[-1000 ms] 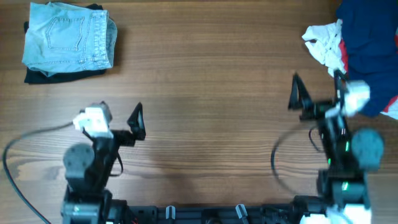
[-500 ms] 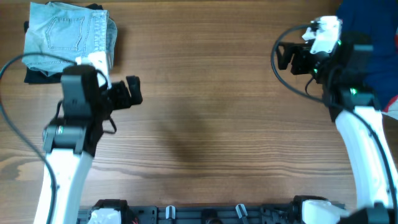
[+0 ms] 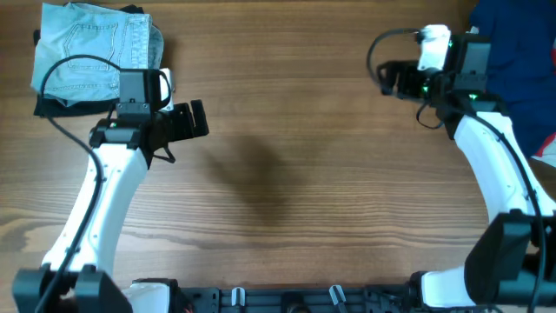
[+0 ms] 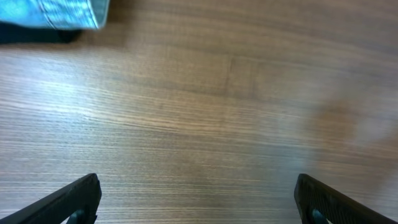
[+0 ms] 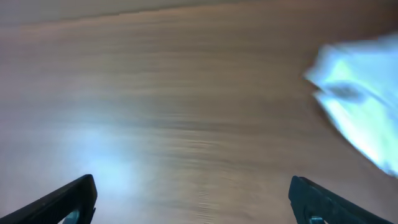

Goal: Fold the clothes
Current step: 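Reach the right gripper to the clothes pile and grasp the teal shirt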

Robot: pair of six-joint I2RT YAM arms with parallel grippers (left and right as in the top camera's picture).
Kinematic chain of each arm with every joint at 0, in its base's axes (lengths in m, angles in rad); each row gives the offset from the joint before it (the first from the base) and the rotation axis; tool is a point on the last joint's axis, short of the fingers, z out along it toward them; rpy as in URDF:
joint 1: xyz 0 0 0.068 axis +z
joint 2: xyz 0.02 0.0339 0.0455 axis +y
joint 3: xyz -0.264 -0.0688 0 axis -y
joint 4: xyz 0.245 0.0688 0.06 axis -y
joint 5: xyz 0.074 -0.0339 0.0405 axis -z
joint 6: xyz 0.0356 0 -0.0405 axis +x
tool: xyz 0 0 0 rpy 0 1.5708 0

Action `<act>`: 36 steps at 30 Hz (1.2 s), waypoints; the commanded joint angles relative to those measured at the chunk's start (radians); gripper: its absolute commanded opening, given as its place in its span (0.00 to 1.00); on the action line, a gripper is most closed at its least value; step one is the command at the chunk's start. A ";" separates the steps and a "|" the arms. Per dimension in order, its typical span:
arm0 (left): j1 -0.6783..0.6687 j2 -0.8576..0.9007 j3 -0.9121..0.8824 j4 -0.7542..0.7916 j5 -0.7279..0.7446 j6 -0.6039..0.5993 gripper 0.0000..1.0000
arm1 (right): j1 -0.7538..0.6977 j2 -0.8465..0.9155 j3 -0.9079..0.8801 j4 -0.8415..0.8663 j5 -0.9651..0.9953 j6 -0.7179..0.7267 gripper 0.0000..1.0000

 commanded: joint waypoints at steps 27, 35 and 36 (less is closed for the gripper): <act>-0.003 0.066 0.017 0.031 0.066 -0.006 1.00 | -0.572 0.338 0.027 -0.067 0.386 0.412 0.68; -0.003 0.066 0.017 0.031 0.096 -0.006 1.00 | -0.599 0.399 0.027 -0.085 0.386 0.416 0.55; -0.003 0.066 0.017 0.031 0.096 -0.006 1.00 | -0.599 0.404 0.027 -0.088 0.386 0.415 0.50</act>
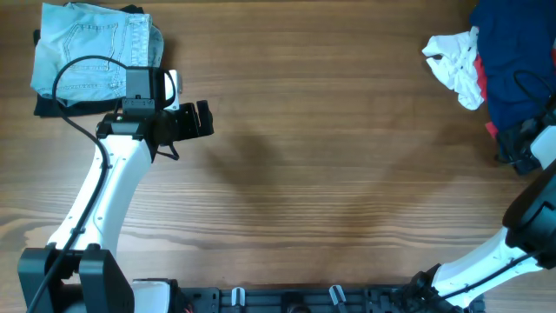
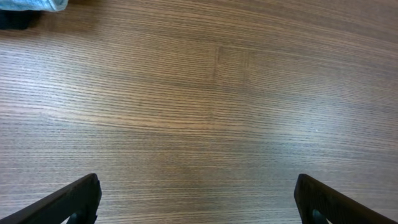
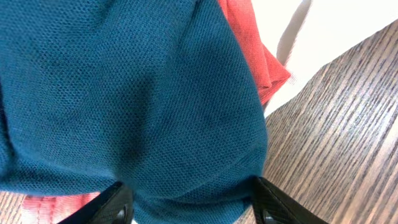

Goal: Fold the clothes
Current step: 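Reach the right gripper to the clothes pile and grasp the teal shirt, then pull the teal shirt leftward across the table with the right gripper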

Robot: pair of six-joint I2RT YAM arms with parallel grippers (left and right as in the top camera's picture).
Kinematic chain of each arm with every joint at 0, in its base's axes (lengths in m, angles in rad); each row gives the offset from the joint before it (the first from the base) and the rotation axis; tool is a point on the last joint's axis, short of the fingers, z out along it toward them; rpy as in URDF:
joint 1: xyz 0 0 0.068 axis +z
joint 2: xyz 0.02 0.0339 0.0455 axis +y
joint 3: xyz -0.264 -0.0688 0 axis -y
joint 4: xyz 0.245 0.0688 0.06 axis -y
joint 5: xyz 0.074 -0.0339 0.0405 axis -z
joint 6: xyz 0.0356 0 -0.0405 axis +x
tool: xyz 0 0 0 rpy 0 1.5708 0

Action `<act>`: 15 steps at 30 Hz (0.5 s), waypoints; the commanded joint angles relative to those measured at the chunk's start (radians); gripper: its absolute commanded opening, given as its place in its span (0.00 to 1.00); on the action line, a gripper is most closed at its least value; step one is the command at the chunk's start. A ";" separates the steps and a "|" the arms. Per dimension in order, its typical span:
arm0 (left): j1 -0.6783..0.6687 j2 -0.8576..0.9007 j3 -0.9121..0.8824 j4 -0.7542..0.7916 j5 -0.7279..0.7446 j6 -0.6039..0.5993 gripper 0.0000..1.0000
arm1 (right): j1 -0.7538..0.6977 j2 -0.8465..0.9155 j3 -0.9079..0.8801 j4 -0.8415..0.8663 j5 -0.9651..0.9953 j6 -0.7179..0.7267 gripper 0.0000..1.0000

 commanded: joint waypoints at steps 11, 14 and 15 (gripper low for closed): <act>-0.003 0.005 0.017 0.020 0.024 -0.006 1.00 | -0.018 0.058 0.012 -0.012 -0.027 0.009 0.04; -0.003 0.005 0.017 0.024 0.024 -0.006 1.00 | -0.018 0.026 0.012 -0.031 -0.032 0.010 0.04; -0.003 0.005 0.017 0.024 0.024 -0.006 1.00 | -0.018 0.010 0.012 -0.034 -0.042 0.010 0.04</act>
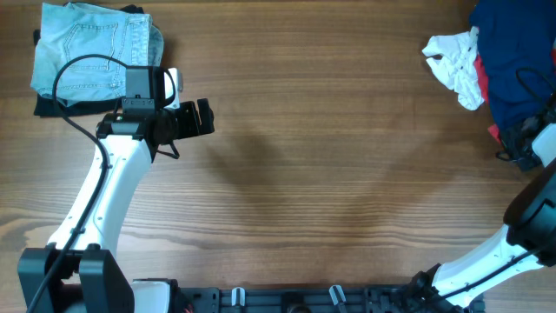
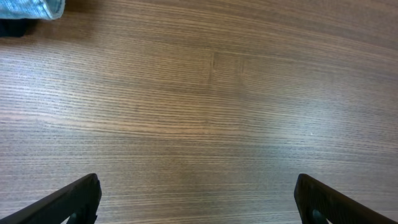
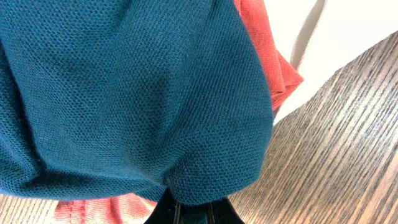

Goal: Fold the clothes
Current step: 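Pull the teal shirt leftward across the table with the right gripper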

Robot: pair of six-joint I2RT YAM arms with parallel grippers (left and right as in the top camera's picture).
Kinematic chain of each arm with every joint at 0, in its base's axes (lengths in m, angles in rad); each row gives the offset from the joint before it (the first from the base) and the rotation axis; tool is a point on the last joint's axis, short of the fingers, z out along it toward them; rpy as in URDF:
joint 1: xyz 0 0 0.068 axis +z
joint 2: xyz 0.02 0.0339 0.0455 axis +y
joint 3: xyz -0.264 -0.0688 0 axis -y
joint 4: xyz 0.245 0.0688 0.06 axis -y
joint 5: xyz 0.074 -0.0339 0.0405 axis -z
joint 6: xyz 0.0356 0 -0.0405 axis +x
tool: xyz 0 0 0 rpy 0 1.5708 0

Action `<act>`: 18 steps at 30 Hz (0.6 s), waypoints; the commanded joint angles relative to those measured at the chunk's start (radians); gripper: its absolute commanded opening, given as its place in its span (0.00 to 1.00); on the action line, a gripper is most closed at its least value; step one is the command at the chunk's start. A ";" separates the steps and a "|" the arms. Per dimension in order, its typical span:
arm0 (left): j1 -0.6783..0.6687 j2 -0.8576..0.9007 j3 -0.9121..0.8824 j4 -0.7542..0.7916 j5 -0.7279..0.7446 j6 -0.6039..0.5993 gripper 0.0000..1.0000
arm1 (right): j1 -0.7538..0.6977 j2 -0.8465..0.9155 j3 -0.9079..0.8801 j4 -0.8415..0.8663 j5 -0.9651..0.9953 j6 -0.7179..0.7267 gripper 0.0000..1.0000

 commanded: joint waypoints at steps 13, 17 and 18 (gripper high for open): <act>-0.003 0.006 0.017 0.020 0.013 -0.006 1.00 | -0.014 -0.346 -0.010 0.004 -0.327 -0.027 0.08; -0.003 0.006 0.017 0.030 0.013 -0.006 1.00 | -0.007 -0.428 -0.010 0.012 -0.417 -0.046 0.09; -0.003 0.006 0.017 0.033 0.013 -0.006 1.00 | 0.000 -0.444 -0.010 0.015 -0.459 -0.056 0.08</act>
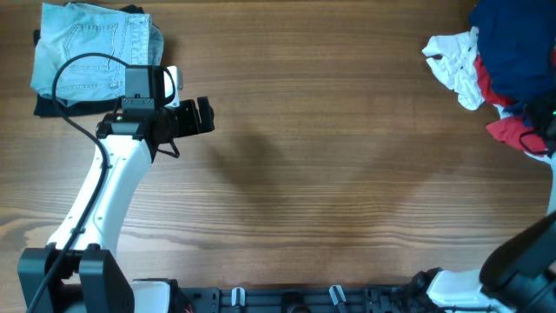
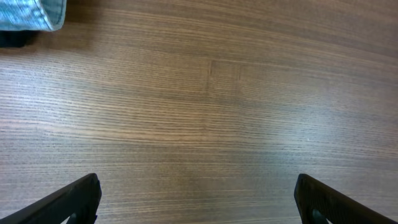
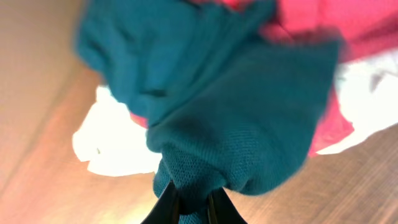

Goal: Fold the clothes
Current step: 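Pull the teal shirt leftward across the table with the right gripper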

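Note:
A pile of unfolded clothes sits at the table's far right: a dark blue-teal garment (image 1: 514, 43), a red garment (image 1: 512, 129) and a white one (image 1: 452, 56). My right gripper (image 3: 191, 208) is shut on a bunched fold of the teal garment (image 3: 236, 124), with red cloth (image 3: 311, 18) and white cloth (image 3: 118, 140) behind it. At the far left lies folded light-blue denim (image 1: 94, 54) on a dark garment. My left gripper (image 1: 201, 116) hangs open over bare wood, its fingertips (image 2: 74, 199) wide apart.
The wooden table (image 1: 313, 174) stretches between the two piles. A corner of the denim (image 2: 28, 14) shows at the top left of the left wrist view. The right arm lies mostly beyond the table's right edge.
My right gripper, still shut on the teal garment, has pulled it up and out of the pile, and red and white cloth now show around it. The left arm has not moved.
My right gripper was open above the table near the clothes pile. Then it was down at the teal garment at the right edge, jaws around it. Then it was shut on a fold, and now the fold is lifted. The left gripper stayed open.

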Robot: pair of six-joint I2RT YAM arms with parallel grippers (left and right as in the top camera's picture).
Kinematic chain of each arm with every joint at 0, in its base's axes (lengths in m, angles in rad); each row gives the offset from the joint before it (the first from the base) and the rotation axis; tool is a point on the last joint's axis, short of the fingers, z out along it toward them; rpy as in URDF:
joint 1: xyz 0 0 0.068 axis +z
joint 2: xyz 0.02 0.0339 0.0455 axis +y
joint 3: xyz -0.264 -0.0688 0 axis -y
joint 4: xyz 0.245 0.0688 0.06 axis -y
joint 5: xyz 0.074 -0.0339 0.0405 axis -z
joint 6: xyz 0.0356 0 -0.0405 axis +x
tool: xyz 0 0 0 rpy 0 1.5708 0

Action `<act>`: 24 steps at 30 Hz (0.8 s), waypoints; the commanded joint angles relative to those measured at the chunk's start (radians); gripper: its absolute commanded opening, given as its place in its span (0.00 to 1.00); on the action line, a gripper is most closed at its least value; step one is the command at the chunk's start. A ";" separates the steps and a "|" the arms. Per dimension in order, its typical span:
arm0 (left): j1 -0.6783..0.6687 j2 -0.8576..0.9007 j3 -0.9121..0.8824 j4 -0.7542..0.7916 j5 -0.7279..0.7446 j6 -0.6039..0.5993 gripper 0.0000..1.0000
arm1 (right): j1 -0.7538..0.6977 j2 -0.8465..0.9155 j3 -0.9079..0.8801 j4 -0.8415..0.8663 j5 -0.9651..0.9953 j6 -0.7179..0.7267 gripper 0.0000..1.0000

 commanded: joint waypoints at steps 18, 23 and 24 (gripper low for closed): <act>0.042 -0.071 0.034 0.077 0.012 -0.006 1.00 | 0.892 -0.118 0.007 0.122 -0.211 -0.096 0.04; 0.109 -0.077 0.034 0.077 0.012 -0.009 1.00 | 1.107 -0.117 0.007 0.127 -0.210 -0.088 0.04; 0.119 -0.077 0.034 0.075 0.012 -0.010 1.00 | 1.147 -0.117 0.007 0.129 -0.200 -0.087 0.04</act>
